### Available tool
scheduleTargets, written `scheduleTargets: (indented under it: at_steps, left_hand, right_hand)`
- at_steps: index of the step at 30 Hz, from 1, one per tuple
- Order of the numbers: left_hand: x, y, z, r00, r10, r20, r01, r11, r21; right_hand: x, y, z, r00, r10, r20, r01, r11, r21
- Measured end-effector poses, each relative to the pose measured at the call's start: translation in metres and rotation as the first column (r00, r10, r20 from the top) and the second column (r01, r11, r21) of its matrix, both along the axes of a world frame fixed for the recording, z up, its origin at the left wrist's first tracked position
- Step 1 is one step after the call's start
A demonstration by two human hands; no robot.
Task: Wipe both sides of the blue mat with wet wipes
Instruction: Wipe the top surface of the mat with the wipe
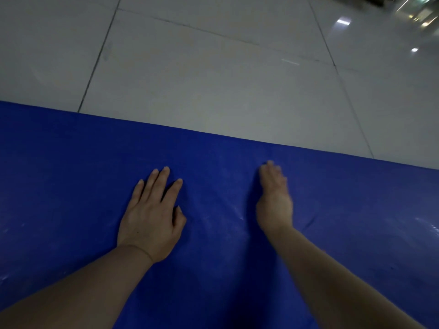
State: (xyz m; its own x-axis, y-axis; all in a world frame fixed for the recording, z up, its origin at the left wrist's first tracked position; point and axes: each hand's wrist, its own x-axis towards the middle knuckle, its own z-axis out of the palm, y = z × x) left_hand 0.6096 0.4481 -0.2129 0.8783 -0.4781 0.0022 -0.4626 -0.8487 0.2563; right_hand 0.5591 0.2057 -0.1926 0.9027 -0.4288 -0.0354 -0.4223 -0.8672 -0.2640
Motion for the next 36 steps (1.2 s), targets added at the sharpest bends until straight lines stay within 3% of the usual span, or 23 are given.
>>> scheduleTargets:
  at_steps: [2,7,11,15,21,25,26,28,30,31,33,36]
  left_hand:
    - [0.000,0.000,0.001,1.000,0.000,-0.005,0.000,1.000,-0.009]
    - [0.001,0.001,0.000,1.000,-0.002,-0.013,0.001,0.997,-0.078]
    - [-0.025,0.005,0.011,0.995,-0.102,-0.011,0.094,0.951,-0.294]
    - [-0.100,0.005,0.018,0.997,-0.022,-0.072,-0.014,0.887,-0.462]
    - [-0.128,0.014,0.002,0.993,-0.035,-0.110,0.000,0.953,-0.302]
    - [-0.127,0.011,0.005,0.995,-0.011,-0.101,-0.022,0.947,-0.320]
    - [-0.127,0.012,0.004,0.996,-0.015,-0.090,-0.015,0.945,-0.327]
    - [-0.127,0.012,0.001,0.999,-0.006,-0.053,-0.013,0.935,-0.354]
    - [-0.128,0.011,-0.001,0.999,0.018,-0.028,-0.027,0.931,-0.364]
    - [-0.128,0.010,-0.001,0.999,0.021,-0.034,-0.031,0.934,-0.357]
    - [-0.128,0.010,0.001,0.999,0.027,-0.030,-0.035,0.941,-0.337]
    - [-0.127,0.010,0.004,0.999,0.037,-0.021,-0.042,0.944,-0.327]
  right_hand:
    - [-0.007,0.029,-0.007,0.982,0.167,0.083,-0.170,0.985,0.030]
    - [-0.011,0.025,-0.020,0.979,0.131,0.154,-0.140,0.989,0.052]
    - [-0.011,0.028,-0.019,0.976,0.130,0.174,-0.139,0.990,0.036]
    - [-0.010,0.027,-0.016,0.976,0.127,0.175,-0.134,0.990,0.030]
    - [-0.012,0.030,-0.009,0.985,0.154,0.074,-0.153,0.988,-0.020]
    - [-0.022,0.021,-0.001,0.977,0.210,-0.043,-0.211,0.977,-0.021]
    - [-0.031,0.013,0.001,0.983,0.176,-0.058,-0.178,0.984,-0.028]
    - [-0.053,-0.007,0.003,0.998,-0.047,-0.036,0.045,0.998,-0.045]
    - [-0.068,-0.014,0.001,0.954,-0.300,-0.012,0.298,0.953,-0.060]
    - [-0.070,-0.007,0.000,0.938,-0.346,-0.009,0.344,0.937,-0.064]
    - [-0.072,0.025,-0.002,0.982,-0.191,0.001,0.191,0.981,-0.038]
    - [-0.086,0.065,-0.014,0.970,0.241,0.034,-0.242,0.970,0.006]
